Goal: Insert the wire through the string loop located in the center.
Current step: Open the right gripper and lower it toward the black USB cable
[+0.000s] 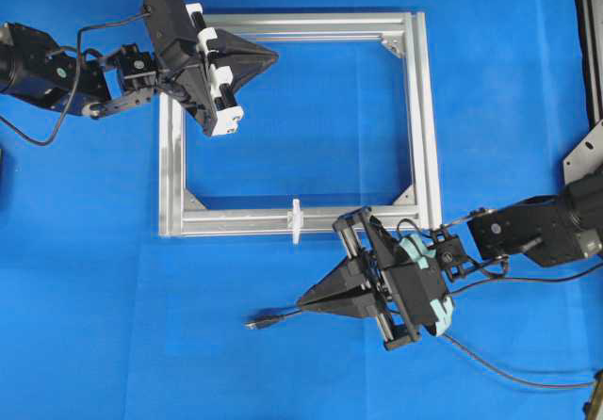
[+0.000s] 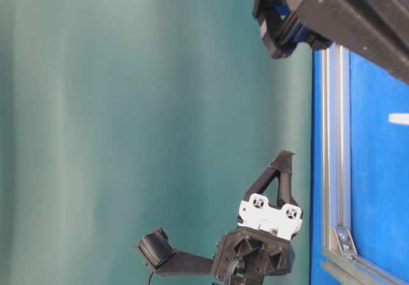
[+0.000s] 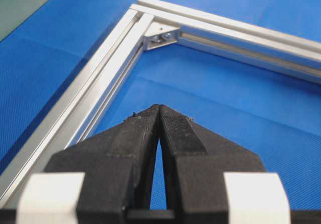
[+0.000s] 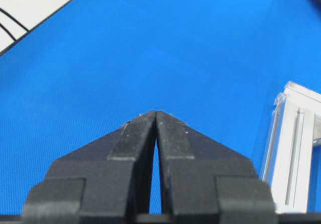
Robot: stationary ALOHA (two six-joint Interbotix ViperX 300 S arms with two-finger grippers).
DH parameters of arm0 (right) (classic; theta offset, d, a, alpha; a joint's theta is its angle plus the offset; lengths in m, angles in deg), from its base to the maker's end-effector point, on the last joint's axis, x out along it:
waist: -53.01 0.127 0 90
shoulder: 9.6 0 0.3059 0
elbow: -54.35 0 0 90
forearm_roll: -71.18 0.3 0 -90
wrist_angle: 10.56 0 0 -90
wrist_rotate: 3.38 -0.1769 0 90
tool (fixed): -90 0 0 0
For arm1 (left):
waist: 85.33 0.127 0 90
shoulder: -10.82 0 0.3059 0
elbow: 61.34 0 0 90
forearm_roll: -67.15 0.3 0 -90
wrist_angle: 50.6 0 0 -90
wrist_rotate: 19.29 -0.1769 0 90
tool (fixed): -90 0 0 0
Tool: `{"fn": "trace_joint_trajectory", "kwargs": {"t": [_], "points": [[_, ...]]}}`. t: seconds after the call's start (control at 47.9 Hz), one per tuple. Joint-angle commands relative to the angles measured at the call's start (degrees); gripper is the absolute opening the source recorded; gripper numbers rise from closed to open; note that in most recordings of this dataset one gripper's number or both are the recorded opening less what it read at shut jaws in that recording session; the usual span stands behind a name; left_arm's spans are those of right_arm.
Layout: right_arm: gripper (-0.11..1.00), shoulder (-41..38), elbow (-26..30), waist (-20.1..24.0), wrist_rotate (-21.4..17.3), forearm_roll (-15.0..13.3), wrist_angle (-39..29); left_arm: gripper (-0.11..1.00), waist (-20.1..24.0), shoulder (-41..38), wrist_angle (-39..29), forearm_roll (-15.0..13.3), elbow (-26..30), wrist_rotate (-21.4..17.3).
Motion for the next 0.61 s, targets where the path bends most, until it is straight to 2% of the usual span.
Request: {"fn": "trace_joint_trajectory", "kwargs": {"t": [0.0, 0.104, 0.334, 0.501, 0.585], "points": [[0.00, 2.29, 1.05, 0.53, 0.09, 0.00, -0.09, 0.00, -0.79, 2.90, -0.44, 1.85, 0.62, -0.53], [-0.05, 2.81, 1.23, 0.70, 0.00, 0.00, -3.08, 0.00, -0.79, 2.99, -0.97, 1.85, 0.53, -0.62], [-0.05, 2.90, 1.85, 1.05, -1.49, 0.00, -4.66, 0.00, -0.79, 2.99, -1.05, 1.85, 0.53, -0.35], [-0.05, 2.99, 1.93, 1.14, -3.25, 0.00, -4.75, 0.00, -0.79, 2.99, -1.05, 1.85, 0.62, -0.26], [0.01, 2.90, 1.93, 1.14, -3.96, 0.00, -4.83, 0.00, -0.79, 2.99, -1.05, 1.85, 0.53, -0.18]]}}
